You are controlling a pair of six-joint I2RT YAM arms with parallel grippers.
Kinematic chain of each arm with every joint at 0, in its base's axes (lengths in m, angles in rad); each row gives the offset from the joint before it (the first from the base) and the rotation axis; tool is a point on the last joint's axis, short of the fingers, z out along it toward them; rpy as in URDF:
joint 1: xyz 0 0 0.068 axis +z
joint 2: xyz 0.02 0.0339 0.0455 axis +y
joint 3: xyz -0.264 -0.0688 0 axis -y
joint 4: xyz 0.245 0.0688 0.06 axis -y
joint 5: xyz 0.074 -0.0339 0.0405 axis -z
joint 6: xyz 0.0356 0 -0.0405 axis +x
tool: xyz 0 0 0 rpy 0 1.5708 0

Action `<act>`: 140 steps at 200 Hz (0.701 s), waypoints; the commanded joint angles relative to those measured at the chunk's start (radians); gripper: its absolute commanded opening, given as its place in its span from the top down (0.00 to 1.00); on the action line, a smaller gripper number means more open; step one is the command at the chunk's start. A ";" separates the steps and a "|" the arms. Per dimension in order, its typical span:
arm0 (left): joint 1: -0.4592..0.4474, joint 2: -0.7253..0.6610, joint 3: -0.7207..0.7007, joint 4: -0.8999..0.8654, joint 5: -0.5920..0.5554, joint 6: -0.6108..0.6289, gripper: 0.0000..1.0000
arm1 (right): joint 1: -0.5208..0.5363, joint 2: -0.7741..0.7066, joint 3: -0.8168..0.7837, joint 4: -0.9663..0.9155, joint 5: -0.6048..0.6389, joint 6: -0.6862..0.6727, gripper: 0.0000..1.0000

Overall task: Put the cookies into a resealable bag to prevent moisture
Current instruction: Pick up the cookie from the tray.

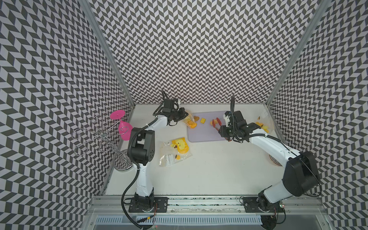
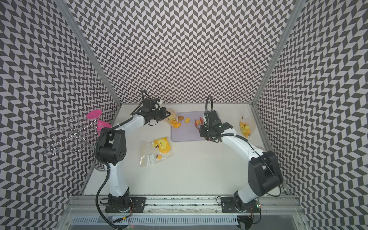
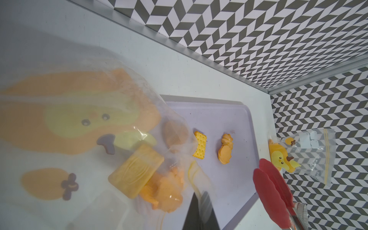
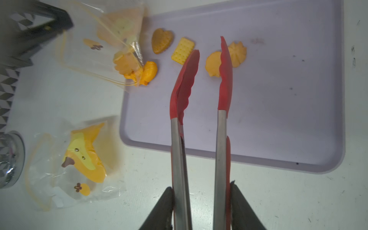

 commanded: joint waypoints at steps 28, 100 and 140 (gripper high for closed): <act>0.010 -0.016 -0.006 0.020 0.011 0.006 1.00 | 0.006 0.084 0.079 -0.016 -0.033 0.010 0.55; 0.010 -0.015 -0.006 0.023 0.015 0.003 1.00 | -0.006 0.217 0.166 -0.067 -0.023 0.038 0.52; 0.010 -0.019 -0.008 0.022 0.012 0.006 1.00 | -0.009 0.250 0.200 -0.063 -0.018 0.048 0.52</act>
